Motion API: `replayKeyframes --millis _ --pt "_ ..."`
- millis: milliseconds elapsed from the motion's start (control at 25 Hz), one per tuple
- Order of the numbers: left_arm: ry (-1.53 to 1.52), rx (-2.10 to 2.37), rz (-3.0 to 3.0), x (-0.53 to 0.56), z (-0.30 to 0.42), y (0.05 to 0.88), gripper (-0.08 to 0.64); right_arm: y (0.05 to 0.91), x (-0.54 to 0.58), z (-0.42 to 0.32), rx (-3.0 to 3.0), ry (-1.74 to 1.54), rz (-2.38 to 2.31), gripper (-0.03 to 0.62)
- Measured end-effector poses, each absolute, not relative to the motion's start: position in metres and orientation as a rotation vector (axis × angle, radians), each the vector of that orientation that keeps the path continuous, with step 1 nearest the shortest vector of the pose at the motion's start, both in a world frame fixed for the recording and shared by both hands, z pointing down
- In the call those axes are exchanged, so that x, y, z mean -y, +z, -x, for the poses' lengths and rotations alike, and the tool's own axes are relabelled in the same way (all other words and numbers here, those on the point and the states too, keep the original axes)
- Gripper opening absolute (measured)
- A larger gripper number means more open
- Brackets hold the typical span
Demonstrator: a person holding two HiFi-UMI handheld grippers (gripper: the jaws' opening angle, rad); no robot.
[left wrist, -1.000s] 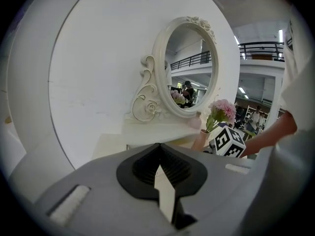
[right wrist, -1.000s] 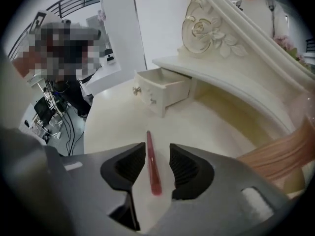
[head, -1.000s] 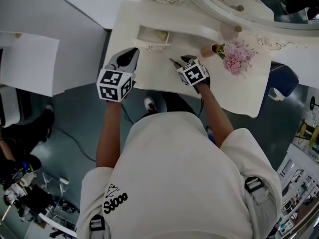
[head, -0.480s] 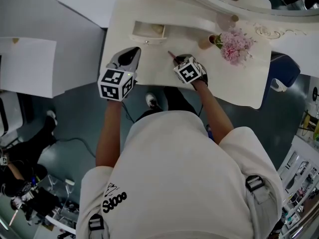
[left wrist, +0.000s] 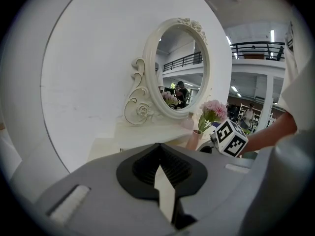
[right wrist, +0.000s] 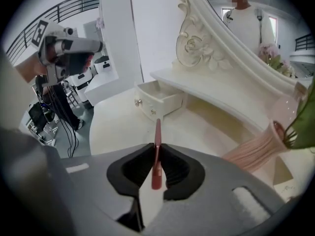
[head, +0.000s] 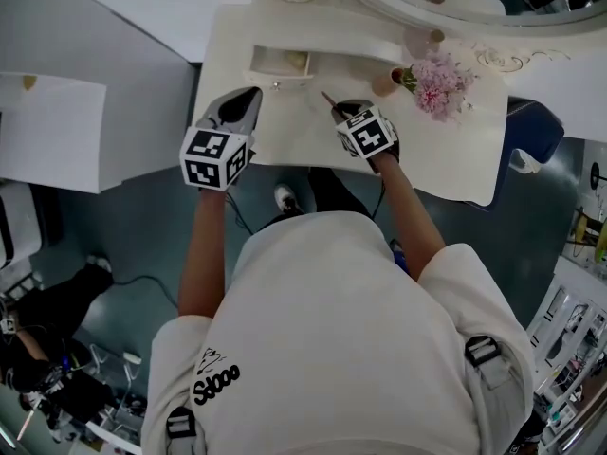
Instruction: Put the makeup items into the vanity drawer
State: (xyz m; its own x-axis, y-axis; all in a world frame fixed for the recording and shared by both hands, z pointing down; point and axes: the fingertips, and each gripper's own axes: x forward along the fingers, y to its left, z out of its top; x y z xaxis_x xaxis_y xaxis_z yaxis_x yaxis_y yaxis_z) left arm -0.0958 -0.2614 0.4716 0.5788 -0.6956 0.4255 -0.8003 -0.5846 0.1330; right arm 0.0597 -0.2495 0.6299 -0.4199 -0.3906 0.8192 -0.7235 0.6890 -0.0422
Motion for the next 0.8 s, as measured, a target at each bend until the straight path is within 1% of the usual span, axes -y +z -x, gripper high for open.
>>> replayKeyframes --millis 320,800 --pt "0.439 1.291 -2.485 0.277 0.106 0.463 0.018 0.562 0.292 -0.024 2.175 0.371 -0.834 0.049" --pt "0.411 1.488 -2.317 0.282 0.160 0.466 0.018 0.578 0.337 0.048 2.154 0.253 -0.584 0.049"
